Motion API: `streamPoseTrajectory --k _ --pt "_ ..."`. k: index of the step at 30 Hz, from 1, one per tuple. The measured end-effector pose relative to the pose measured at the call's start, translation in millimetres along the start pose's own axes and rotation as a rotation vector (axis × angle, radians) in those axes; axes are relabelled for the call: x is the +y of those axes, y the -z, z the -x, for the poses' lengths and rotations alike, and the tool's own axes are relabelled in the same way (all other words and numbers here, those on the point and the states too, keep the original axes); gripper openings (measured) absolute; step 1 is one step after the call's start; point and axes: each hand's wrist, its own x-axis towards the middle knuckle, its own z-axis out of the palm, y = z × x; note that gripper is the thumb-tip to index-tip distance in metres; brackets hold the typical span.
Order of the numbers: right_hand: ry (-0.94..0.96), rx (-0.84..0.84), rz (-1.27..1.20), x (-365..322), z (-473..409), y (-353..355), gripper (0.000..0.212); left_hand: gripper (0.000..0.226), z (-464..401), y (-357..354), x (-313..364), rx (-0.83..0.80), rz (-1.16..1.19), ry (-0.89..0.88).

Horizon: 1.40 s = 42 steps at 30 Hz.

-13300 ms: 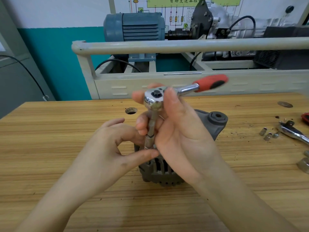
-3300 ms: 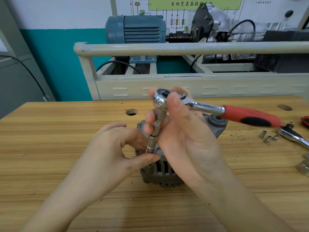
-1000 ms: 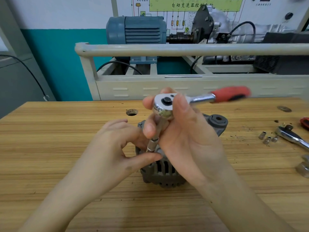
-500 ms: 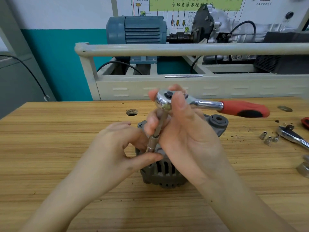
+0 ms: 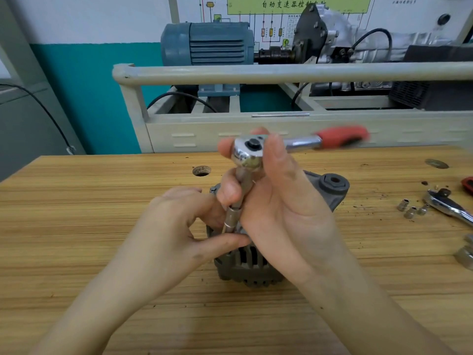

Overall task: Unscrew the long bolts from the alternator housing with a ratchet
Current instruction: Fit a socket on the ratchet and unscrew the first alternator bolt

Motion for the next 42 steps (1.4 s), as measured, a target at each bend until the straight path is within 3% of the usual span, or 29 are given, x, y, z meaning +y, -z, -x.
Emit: streamPoseTrajectory --k 4,8,14,19,23,27,35,40,42 --pt "0.012 0.018 -0.012 -0.5 -1.1 0.5 0.023 0.04 -0.6 2.1 -0.6 -0.04 0.055 0.023" --pt "-0.049 0.043 -0.022 -0.7 -3.5 1.0 0.036 0.035 0.9 8.2 -1.6 -0.158 0.14 0.023" --pt "-0.031 -0.002 -0.025 1.0 -1.9 1.0 0.029 0.033 0.1 4.5 0.8 -0.06 0.089 0.041" --pt "0.006 0.017 -0.028 -0.5 -0.8 0.5 0.019 0.029 -1.0 4.5 0.3 -0.081 0.145 0.063" --pt "-0.045 0.029 -0.04 0.8 -2.0 0.0 0.028 0.023 0.0 7.7 -0.4 -0.153 0.155 0.042" --pt "-0.07 0.052 -0.044 -0.4 -2.4 1.8 0.037 0.022 1.3 7.4 -0.3 -0.088 0.064 0.044" --pt "0.041 0.04 -0.021 -0.4 2.8 -3.0 0.026 0.037 1.7 2.2 -0.2 -0.057 0.024 0.057" --pt "-0.015 0.02 0.015 1.5 -0.3 -3.3 0.028 0.04 1.8 4.8 -0.1 -0.178 0.132 0.043" --pt "-0.026 0.022 -0.019 1.5 -1.4 -1.4 0.029 0.041 2.0 4.2 -0.6 -0.154 0.128 0.053"
